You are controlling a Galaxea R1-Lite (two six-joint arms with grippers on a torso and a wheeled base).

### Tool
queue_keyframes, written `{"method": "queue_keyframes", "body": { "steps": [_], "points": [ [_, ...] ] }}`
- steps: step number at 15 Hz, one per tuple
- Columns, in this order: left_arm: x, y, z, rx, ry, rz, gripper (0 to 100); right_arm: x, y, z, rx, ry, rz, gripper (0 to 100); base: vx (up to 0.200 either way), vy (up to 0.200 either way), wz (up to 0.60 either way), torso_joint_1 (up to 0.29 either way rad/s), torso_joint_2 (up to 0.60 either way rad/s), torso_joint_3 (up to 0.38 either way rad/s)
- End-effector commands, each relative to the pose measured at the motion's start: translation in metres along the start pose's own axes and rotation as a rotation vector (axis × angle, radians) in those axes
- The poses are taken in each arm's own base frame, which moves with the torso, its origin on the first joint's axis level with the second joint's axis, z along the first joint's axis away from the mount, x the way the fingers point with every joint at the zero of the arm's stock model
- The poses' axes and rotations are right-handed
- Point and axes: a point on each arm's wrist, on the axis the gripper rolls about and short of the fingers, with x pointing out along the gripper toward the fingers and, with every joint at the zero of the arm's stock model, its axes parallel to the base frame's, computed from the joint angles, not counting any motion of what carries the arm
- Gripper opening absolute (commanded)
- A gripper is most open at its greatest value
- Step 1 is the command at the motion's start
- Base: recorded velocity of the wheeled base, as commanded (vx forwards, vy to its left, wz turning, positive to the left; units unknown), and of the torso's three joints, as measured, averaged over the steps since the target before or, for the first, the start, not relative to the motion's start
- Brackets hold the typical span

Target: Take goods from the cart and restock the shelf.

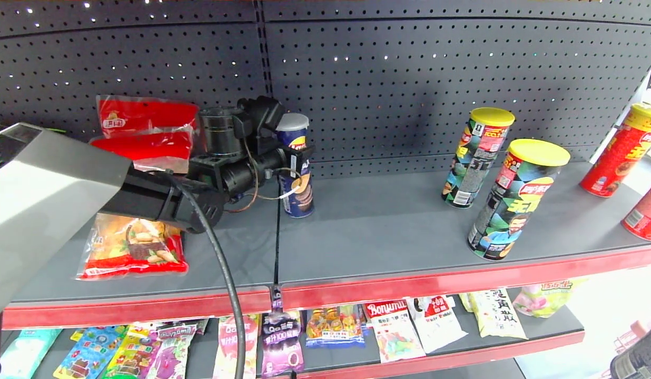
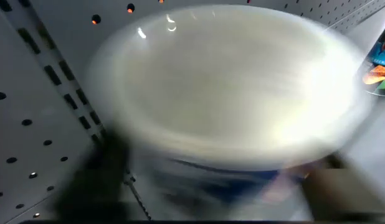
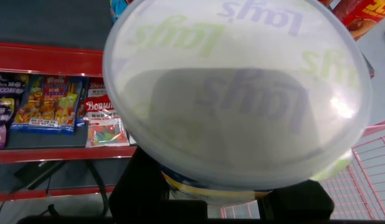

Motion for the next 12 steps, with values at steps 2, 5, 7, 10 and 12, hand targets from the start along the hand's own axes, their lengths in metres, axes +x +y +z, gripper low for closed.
{"method": "queue_keyframes", "body": {
  "steps": [2,5,7,10,12],
  "points": [
    [0.000,0.000,-0.003,-0.002,0.007,-0.001,0,0.000,0.000,0.000,-0.001,0.002,-0.002,0,0.000,0.000,0.00,0.000,0.00,0.000],
    [-0.006,-0.001,0.002,-0.007,0.004,-0.002,0,0.000,0.000,0.000,0.000,0.004,-0.003,0,0.000,0.000,0.00,0.000,0.00,0.000],
    [-0.025,-0.003,0.019,-0.054,-0.014,-0.016,0,0.000,0.000,0.000,0.003,0.005,-0.012,0,0.000,0.000,0.00,0.000,0.00,0.000],
    [-0.072,-0.015,0.028,-0.073,0.010,-0.127,0,0.001,0.000,0.000,0.001,0.007,-0.012,0,0.000,0.000,0.00,0.000,0.00,0.000],
    [-0.100,-0.021,0.029,-0.068,0.025,-0.208,0,0.001,0.000,0.001,0.001,0.008,-0.012,0,0.000,0.000,0.00,0.000,0.00,0.000]
  ]
}}
